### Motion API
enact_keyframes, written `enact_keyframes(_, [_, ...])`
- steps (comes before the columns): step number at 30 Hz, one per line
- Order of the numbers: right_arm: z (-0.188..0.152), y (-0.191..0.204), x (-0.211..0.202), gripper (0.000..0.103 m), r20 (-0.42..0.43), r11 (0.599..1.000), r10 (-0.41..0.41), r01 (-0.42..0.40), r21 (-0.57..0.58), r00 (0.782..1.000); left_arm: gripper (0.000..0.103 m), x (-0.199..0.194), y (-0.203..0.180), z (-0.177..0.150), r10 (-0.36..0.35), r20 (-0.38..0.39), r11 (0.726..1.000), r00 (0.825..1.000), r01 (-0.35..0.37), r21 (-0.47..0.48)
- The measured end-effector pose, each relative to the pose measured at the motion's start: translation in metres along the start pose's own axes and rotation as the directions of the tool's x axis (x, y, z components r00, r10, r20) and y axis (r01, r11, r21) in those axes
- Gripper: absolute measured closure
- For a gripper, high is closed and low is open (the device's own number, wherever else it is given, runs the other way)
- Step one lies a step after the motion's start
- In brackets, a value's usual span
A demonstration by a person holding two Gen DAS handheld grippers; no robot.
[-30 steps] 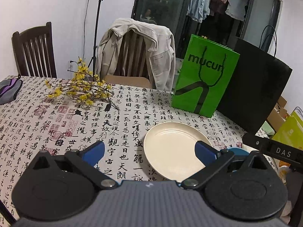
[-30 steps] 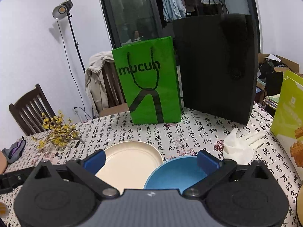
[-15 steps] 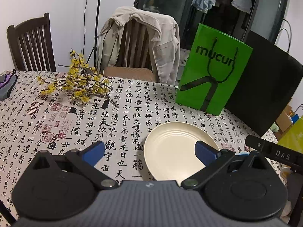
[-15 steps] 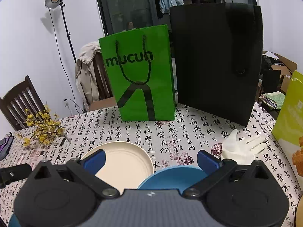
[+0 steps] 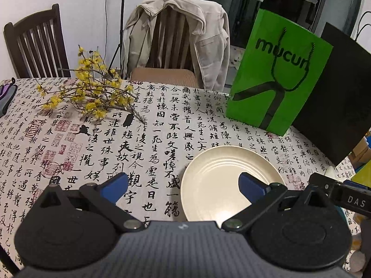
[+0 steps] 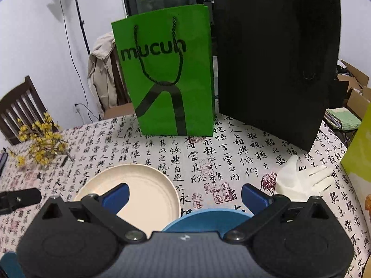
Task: Organize plates and bowls
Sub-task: 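Bring both grippers down to the rim of the cream plate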
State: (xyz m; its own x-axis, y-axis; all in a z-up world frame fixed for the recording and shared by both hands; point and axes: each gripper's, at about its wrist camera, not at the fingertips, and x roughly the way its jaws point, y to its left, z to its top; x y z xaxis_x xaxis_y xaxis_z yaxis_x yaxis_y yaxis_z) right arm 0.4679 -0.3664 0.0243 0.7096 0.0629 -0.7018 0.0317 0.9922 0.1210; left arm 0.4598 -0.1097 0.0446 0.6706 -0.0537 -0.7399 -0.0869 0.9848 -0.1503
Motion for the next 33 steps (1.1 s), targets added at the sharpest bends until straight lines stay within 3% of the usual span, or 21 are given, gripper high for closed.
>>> enact_keyframes(20, [0.006,0.000,0.058,0.000,-0.129,0.998,-0.067,0.064,-0.027,0.989,0.000,0.067,-0.003,-0.002,0.019,-0.170,0.998,0.985,-0.027,-0.048])
enact_keyframes(29, [0.008,0.002,0.074,0.011,-0.167,0.995,-0.084,0.074,-0.063,0.982,0.000,0.089,-0.001,-0.007,0.037,-0.229,0.996,0.973,-0.055,-0.072])
enact_keyframes(31, [0.008,0.003,0.077,0.023,-0.180,0.995,-0.085,0.075,-0.064,0.980,0.000,0.093,0.000,-0.008,0.034,-0.238,0.996,0.971,-0.053,-0.074])
enact_keyframes(33, [0.007,0.005,0.080,0.027,-0.189,0.995,-0.082,0.069,-0.073,0.979,0.000,0.096,0.000,-0.009,0.033,-0.247,0.995,0.968,-0.054,-0.079])
